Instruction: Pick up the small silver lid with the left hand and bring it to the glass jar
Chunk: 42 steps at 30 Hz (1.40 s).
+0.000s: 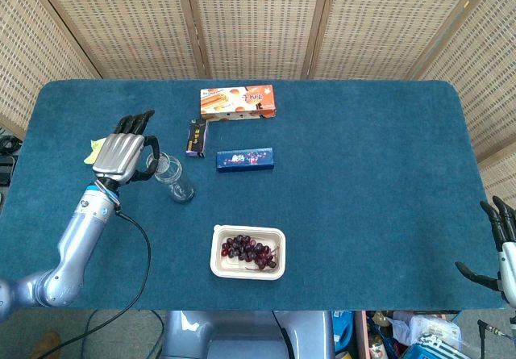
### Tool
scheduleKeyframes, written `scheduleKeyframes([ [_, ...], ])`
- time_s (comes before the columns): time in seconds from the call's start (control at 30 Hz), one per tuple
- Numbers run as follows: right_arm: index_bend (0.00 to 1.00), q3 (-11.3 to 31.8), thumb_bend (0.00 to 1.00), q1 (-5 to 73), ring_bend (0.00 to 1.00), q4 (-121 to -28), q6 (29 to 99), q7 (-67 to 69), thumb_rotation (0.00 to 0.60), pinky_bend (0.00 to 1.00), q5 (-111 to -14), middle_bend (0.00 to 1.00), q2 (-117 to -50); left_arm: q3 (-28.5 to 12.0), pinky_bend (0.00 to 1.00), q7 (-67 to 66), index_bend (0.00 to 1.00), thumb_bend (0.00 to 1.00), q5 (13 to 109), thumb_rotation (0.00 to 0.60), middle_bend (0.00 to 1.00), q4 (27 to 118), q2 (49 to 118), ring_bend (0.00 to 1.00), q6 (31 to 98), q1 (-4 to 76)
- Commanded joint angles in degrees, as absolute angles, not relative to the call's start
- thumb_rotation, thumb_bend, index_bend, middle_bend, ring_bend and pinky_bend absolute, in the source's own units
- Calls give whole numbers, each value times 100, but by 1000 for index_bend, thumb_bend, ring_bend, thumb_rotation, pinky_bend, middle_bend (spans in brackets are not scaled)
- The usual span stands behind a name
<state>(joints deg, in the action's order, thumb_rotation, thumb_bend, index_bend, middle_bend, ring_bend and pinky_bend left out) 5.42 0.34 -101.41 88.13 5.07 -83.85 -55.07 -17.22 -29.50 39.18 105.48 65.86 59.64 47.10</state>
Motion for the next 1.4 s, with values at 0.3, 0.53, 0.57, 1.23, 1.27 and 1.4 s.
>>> scheduleKeyframes([
  [0.3,14,545,0,30,0,-10129,8811,583,600,0,-8378,0,-5484,-1604,0,-3122,610,462,3760,600,0,10484,6800,0,6049,4943],
  [0.53,14,549,0,33,0,-10121,8804,620,600,0,-8373,0,-5475,-1565,0,-3126,23,456,3477,600,0,10588,6724,0,5927,5044],
  [0.57,14,549,0,34,0,-10121,8805,622,600,0,-8375,0,-5475,-1573,0,-3090,0,451,3483,600,0,10598,6717,0,5922,5043],
  [1.23,14,517,0,21,0,-10168,8849,581,600,0,-8467,0,-5474,-182,0,-1309,0,124,6687,600,0,10996,5530,0,8143,2387],
  [1.27,14,510,0,18,0,-10178,8856,561,600,0,-8481,0,-5479,-41,0,-1193,0,121,6840,600,0,10828,5577,0,8283,2177],
  [1.4,14,490,0,-1,0,-10192,8901,498,600,0,-8531,0,-5496,280,0,-868,0,119,7141,600,0,10324,5868,0,8767,1519],
])
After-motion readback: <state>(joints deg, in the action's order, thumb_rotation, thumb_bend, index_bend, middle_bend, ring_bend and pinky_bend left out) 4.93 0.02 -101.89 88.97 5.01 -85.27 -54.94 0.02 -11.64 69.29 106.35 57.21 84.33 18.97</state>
